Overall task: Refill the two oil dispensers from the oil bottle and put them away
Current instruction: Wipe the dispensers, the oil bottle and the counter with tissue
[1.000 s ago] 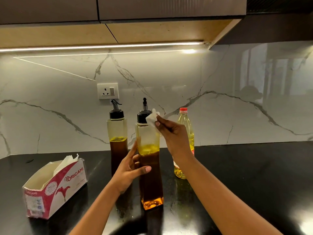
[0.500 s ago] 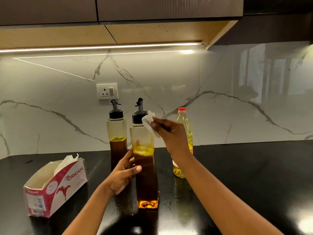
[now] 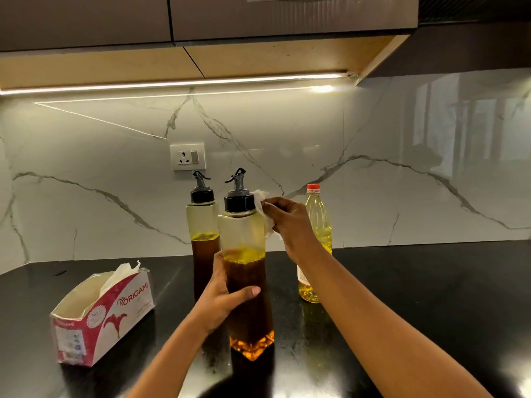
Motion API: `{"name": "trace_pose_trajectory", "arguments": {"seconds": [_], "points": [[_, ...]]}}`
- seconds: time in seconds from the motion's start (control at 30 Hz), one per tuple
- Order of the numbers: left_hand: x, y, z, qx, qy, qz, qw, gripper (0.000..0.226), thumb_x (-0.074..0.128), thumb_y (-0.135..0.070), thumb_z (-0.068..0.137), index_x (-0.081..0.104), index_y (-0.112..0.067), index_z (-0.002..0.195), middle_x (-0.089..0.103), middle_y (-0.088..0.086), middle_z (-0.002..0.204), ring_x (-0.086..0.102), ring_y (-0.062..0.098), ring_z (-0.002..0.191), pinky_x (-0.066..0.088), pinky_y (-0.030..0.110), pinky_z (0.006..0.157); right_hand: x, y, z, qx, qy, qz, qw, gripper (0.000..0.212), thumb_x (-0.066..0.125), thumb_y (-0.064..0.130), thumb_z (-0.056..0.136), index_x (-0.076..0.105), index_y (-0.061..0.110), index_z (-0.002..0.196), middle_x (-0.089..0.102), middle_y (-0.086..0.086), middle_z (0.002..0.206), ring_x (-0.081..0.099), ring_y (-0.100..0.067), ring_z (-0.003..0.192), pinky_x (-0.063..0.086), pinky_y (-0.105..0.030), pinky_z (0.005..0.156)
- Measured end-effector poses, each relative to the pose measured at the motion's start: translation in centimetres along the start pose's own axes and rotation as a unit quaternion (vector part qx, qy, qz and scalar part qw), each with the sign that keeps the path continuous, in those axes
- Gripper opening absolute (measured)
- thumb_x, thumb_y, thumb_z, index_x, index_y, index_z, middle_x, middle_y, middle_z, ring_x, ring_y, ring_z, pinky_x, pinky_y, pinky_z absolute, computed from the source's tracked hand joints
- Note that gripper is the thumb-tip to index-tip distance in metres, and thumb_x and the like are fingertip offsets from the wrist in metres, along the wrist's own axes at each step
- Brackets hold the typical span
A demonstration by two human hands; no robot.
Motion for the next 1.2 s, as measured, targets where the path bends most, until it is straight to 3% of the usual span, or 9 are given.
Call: {"name": "trace_pose_trajectory", "arguments": {"seconds": [0.27,0.47,0.57,0.7,0.77,0.9,1.0,1.1,1.2], "points": [[-0.3,1.4,-1.3,-0.024,-0.03,-0.044,0.998,0.088,0.088,-0.053,0.052,0.052,-0.015,0.122,0.068,0.009,0.113,0.063,0.028,0.11,0.056,0.033,0.084,-1.3,0.9,-1.8,-0.085,-0.026,-0.054,0.995,0.016,0.068,0.01,0.082,0.07,0.026,0.082,0.069,0.014,0.076,0.063,-0.005,0.076,0.051,-0.022,0.074],[-0.5,1.5,-0.7,-0.033,0.0,-0.049,0.998,0.087,0.088,-0.048,0.056,0.053,-0.016,0.129,0.067,0.013,0.119,0.062,0.03,0.113,0.052,0.043,0.095,-0.6,-0.5,-0.3,0.029,-0.034,0.02,0.999,0.013,0.06,0.004,0.087,0.066,0.013,0.079,0.063,-0.004,0.075,0.057,-0.016,0.072,0.048,-0.027,0.069],[-0.6,1.7,-0.4,-0.042,0.019,-0.058,0.997,0.087,0.088,-0.045,0.059,0.052,-0.012,0.131,0.066,0.014,0.12,0.062,0.03,0.113,0.052,0.042,0.095,-1.1,0.1,-0.6,-0.014,-0.04,-0.009,0.999,0.008,0.064,0.006,0.085,0.069,0.011,0.084,0.066,-0.001,0.075,0.06,-0.013,0.072,0.05,-0.025,0.071],[-0.5,2.0,0.0,-0.067,0.048,-0.097,0.992,0.082,0.089,-0.039,0.06,0.056,-0.01,0.128,0.067,0.013,0.119,0.065,0.024,0.109,0.055,0.027,0.082,-1.7,0.7,-1.8,-0.075,-0.052,-0.057,0.994,0.016,0.068,0.007,0.082,0.07,0.017,0.095,0.069,0.009,0.079,0.064,0.0,0.073,0.05,-0.016,0.073],[-0.4,2.3,-0.2,-0.083,0.054,-0.131,0.986,0.084,0.089,-0.038,0.06,0.055,-0.01,0.131,0.064,0.013,0.125,0.063,0.024,0.114,0.056,0.03,0.085,-1.9,0.7,-1.5,-0.07,-0.064,-0.078,0.992,0.014,0.069,0.01,0.082,0.07,0.017,0.094,0.069,0.008,0.08,0.064,-0.002,0.074,0.05,-0.02,0.076],[0.6,2.4,-0.9,-0.083,0.012,-0.097,0.992,0.095,0.089,-0.05,0.052,0.049,-0.023,0.134,0.065,0.001,0.126,0.06,0.017,0.118,0.053,0.03,0.093,-2.0,0.4,-0.6,-0.045,-0.067,-0.078,0.994,0.012,0.067,0.01,0.083,0.069,0.021,0.078,0.066,0.005,0.074,0.06,-0.009,0.07,0.05,-0.029,0.073],[1.5,1.8,-0.7,-0.055,-0.048,0.013,0.997,0.084,0.087,-0.059,0.046,0.051,-0.04,0.119,0.068,-0.01,0.115,0.063,0.007,0.11,0.052,0.032,0.095,-1.7,0.7,-0.8,-0.07,-0.063,-0.084,0.992,0.017,0.067,0.012,0.084,0.066,0.025,0.074,0.064,0.007,0.07,0.058,-0.005,0.066,0.049,-0.026,0.068],[1.9,1.6,-0.3,-0.039,-0.039,0.03,0.998,0.075,0.084,-0.051,0.052,0.046,-0.042,0.116,0.067,-0.009,0.115,0.064,0.006,0.108,0.053,0.034,0.095,-1.3,1.4,-1.3,-0.099,-0.047,-0.097,0.989,0.016,0.067,0.011,0.084,0.067,0.024,0.076,0.065,0.009,0.071,0.059,0.0,0.065,0.049,-0.02,0.065],[1.9,0.9,-0.2,-0.021,0.016,0.021,0.999,0.079,0.083,-0.04,0.056,0.039,-0.04,0.121,0.063,-0.007,0.119,0.061,0.004,0.112,0.051,0.022,0.09,-1.1,0.0,-0.8,0.031,-0.042,0.046,0.998,0.015,0.061,0.01,0.088,0.066,0.018,0.077,0.062,0.0,0.072,0.056,-0.012,0.067,0.046,-0.026,0.061]]}}
Point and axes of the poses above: each hand's wrist, its own z-axis towards the middle knuckle, its own x-axis out of the palm, y = z × x, the point moved 6 cm from there along z, towards the middle knuckle
